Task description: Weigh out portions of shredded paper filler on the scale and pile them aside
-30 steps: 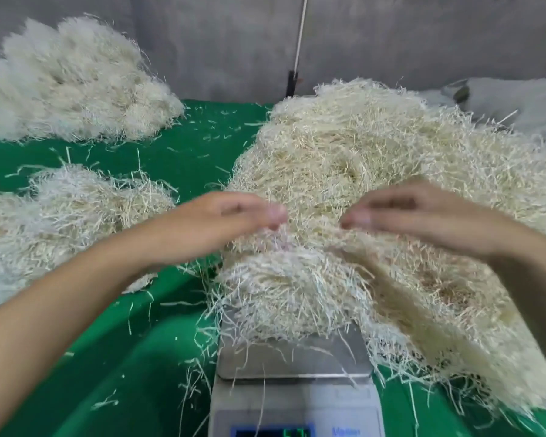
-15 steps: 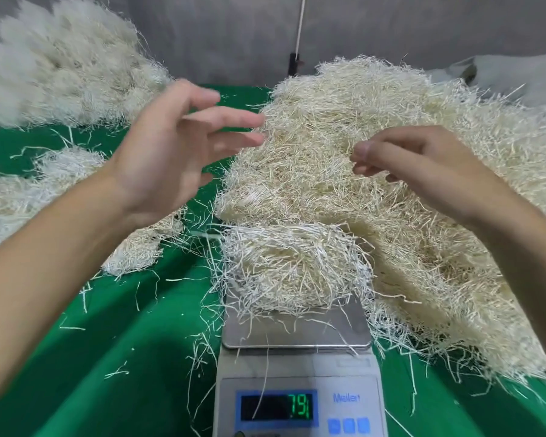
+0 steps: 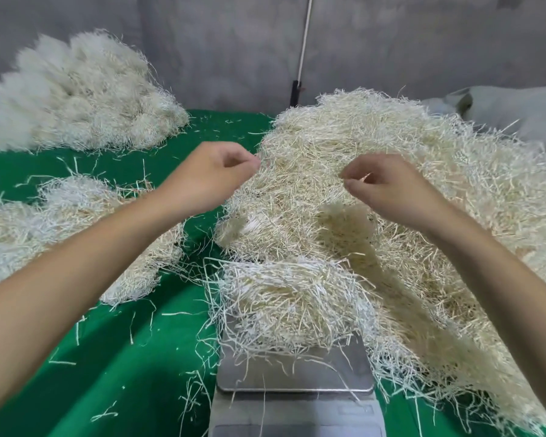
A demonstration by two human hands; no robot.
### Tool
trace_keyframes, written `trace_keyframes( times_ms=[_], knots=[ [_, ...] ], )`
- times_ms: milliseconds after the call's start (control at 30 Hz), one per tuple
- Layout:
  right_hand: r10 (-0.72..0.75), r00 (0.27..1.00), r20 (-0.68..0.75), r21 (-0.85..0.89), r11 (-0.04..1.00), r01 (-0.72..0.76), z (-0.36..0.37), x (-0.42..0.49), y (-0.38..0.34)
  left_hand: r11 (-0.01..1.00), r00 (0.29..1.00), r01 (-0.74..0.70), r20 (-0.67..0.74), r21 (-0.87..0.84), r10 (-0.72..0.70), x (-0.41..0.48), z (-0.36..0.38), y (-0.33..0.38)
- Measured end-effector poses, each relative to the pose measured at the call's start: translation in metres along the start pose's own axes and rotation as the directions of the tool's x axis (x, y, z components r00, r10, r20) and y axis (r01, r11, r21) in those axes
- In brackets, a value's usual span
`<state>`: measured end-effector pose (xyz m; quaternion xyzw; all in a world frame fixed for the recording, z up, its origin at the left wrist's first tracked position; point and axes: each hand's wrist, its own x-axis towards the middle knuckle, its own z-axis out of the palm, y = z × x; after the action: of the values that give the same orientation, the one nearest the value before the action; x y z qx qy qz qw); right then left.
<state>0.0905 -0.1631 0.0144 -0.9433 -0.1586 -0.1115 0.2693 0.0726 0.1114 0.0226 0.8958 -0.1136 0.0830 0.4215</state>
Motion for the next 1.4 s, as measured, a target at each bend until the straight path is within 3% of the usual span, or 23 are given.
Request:
trace_keyframes(
  times_ms=[100, 167, 300, 400, 500, 567, 700, 800, 900, 967, 1067, 1133, 1200, 1233, 1267, 1300, 1333, 1367, 1400],
  knots=[
    [0.069, 0.972, 0.223, -0.337, 0.941, 0.011, 0.028, 0.037, 0.017, 0.996, 0.995, -0.039, 0.09, 0.076, 0.032, 0.02, 0.013, -0.002],
    [0.072, 0.949, 0.308, -0.43, 0.9, 0.072, 0.047, 0.053, 0.026, 0.993, 0.987, -0.047, 0.157, 0.104, 0.03, 0.029, 0.021, -0.004],
    [-0.112, 0.979, 0.167, -0.472, 0.863, 0.18, 0.06, 0.063, 0.028, 0.974, 0.973, -0.058, 0.231, 0.218, 0.006, 0.039, 0.036, -0.015],
    [-0.257, 0.964, 0.067, -0.485, 0.836, 0.256, 0.055, 0.059, 0.011, 0.948, 0.958, -0.065, 0.285, 0.31, -0.028, 0.043, 0.047, -0.018],
    [-0.32, 0.947, 0.005, -0.417, 0.86, 0.293, 0.043, 0.054, -0.013, 0.916, 0.947, -0.137, 0.322, 0.377, 0.01, 0.048, 0.057, -0.013],
    [-0.329, 0.943, -0.058, -0.368, 0.885, 0.286, 0.034, 0.053, -0.03, 0.951, 0.949, -0.183, 0.299, 0.251, 0.104, 0.048, 0.056, -0.007],
    [-0.393, 0.905, -0.164, -0.321, 0.888, 0.328, 0.015, 0.055, -0.057, 0.938, 0.948, -0.317, 0.05, 0.143, 0.313, 0.042, 0.034, 0.005],
    [-0.33, 0.926, -0.181, -0.082, 0.944, 0.32, 0.005, 0.054, -0.073, 0.934, 0.928, -0.354, -0.113, 0.034, 0.356, 0.039, 0.008, 0.017],
    [-0.263, 0.933, -0.245, 0.284, 0.901, 0.329, -0.002, 0.055, -0.092, 0.915, 0.934, -0.304, -0.273, -0.265, 0.232, 0.038, 0.0, 0.029],
    [-0.273, 0.92, -0.28, 0.326, 0.875, 0.359, -0.006, 0.063, -0.101, 0.802, 0.951, -0.244, -0.298, -0.546, 0.086, 0.038, -0.001, 0.041],
    [-0.309, 0.937, -0.162, 0.312, 0.885, 0.345, -0.002, 0.074, -0.098, 0.354, 0.973, -0.195, -0.226, -0.915, -0.049, 0.04, -0.016, 0.053],
    [-0.273, 0.962, -0.006, 0.258, 0.929, 0.265, 0.012, 0.075, -0.079, 0.1, 0.99, -0.09, -0.1, -0.991, -0.095, 0.039, -0.029, 0.054],
    [-0.202, 0.967, 0.158, 0.213, 0.963, 0.166, 0.03, 0.071, -0.054, 0.019, 0.988, 0.035, 0.032, -0.999, -0.149, 0.038, -0.035, 0.046],
    [-0.163, 0.966, 0.199, 0.192, 0.973, 0.124, 0.038, 0.069, -0.041, 0.033, 0.981, 0.098, 0.091, -0.995, -0.171, 0.038, -0.038, 0.041],
    [-0.126, 0.967, 0.221, 0.168, 0.982, 0.089, 0.045, 0.067, -0.028, 0.117, 0.975, 0.146, 0.123, -0.982, -0.183, 0.038, -0.04, 0.037],
    [-0.088, 0.969, 0.232, 0.141, 0.988, 0.056, 0.049, 0.066, -0.017, 0.32, 0.975, 0.162, 0.102, -0.933, -0.196, 0.04, -0.042, 0.03],
    [-0.052, 0.97, 0.238, 0.119, 0.993, 0.024, 0.052, 0.065, -0.006, 0.634, 0.98, 0.155, 0.037, -0.758, -0.196, 0.042, -0.041, 0.022],
    [-0.023, 0.971, 0.238, 0.108, 0.994, -0.003, 0.052, 0.064, 0.004, 0.908, 0.985, 0.149, -0.025, -0.392, -0.172, 0.041, -0.039, 0.013],
    [0.004, 0.972, 0.234, 0.108, 0.994, -0.03, 0.052, 0.063, 0.012, 0.993, 0.992, 0.119, -0.036, 0.019, -0.118, 0.04, -0.036, 0.003]
  ],
)
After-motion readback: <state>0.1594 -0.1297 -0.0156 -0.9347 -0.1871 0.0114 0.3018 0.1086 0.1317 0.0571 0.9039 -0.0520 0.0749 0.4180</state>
